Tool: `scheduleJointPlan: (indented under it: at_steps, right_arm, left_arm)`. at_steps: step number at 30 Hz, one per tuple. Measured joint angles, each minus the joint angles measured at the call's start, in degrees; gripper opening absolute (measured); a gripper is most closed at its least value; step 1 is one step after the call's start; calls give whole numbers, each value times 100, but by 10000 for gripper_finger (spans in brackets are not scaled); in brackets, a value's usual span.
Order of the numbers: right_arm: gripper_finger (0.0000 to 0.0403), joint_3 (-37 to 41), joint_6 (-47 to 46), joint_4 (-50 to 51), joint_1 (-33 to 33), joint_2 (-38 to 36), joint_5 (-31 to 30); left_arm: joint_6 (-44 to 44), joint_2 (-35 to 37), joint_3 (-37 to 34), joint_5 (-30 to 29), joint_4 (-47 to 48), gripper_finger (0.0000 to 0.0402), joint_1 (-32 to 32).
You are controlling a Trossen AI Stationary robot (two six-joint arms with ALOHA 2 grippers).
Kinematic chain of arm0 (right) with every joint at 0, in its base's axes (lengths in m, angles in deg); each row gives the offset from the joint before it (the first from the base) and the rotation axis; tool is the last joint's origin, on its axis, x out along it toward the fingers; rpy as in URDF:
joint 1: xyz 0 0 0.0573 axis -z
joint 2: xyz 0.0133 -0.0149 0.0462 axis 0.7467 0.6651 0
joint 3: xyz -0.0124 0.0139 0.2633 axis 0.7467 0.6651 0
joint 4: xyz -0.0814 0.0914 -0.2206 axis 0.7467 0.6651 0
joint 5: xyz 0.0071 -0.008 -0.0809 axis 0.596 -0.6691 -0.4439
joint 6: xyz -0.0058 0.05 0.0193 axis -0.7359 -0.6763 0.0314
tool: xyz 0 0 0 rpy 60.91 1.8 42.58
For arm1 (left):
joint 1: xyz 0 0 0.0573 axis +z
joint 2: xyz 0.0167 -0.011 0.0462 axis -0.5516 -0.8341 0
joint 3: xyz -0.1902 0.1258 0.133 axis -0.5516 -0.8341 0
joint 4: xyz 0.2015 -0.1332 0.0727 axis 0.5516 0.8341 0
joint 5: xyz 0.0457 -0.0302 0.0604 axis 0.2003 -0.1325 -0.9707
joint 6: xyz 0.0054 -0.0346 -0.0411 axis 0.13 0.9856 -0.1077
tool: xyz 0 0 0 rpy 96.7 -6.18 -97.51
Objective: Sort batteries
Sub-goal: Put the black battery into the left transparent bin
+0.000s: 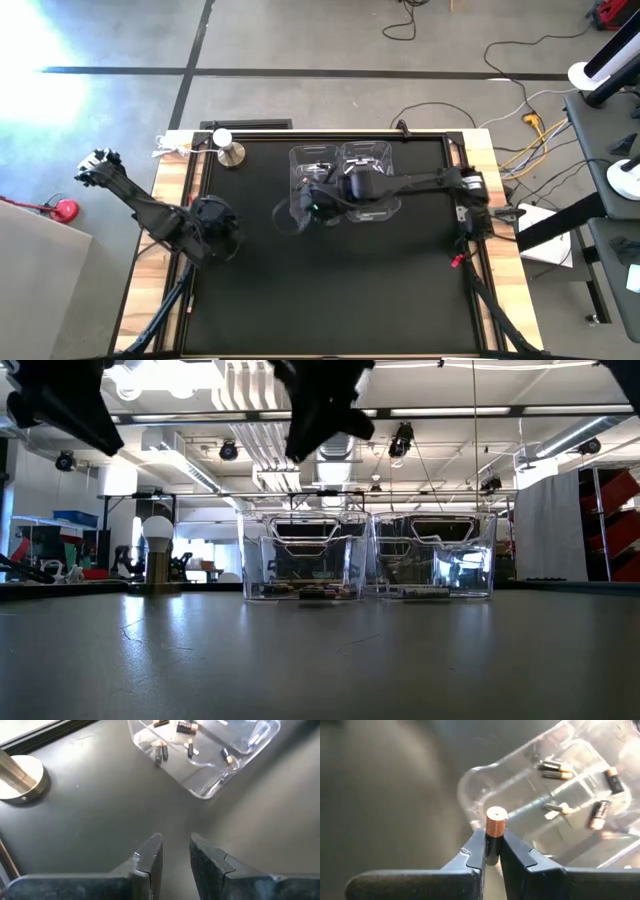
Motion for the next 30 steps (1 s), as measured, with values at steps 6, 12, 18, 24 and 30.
scheduleJointPlan:
  at_steps: [6,12,18,24,30]
  right_arm:
    - [28,-750,1404,379,688,894,637]
    - [28,-1679,1646,686,1328,1901,1204]
    - [28,-2331,1211,1038,1769,2512,1198]
    - [31,-2283,1003,1167,1918,2787,1202]
    - [39,-2283,1085,1129,1916,2868,1204]
  left_arm:
    - [-67,-48,-339,135,-155,77,-2]
    - [-21,-27,-517,155,-81,77,0]
    - [-33,22,-517,13,233,77,18]
    - [165,76,-526,54,371,77,57]
    - [437,104,-526,735,124,77,-1]
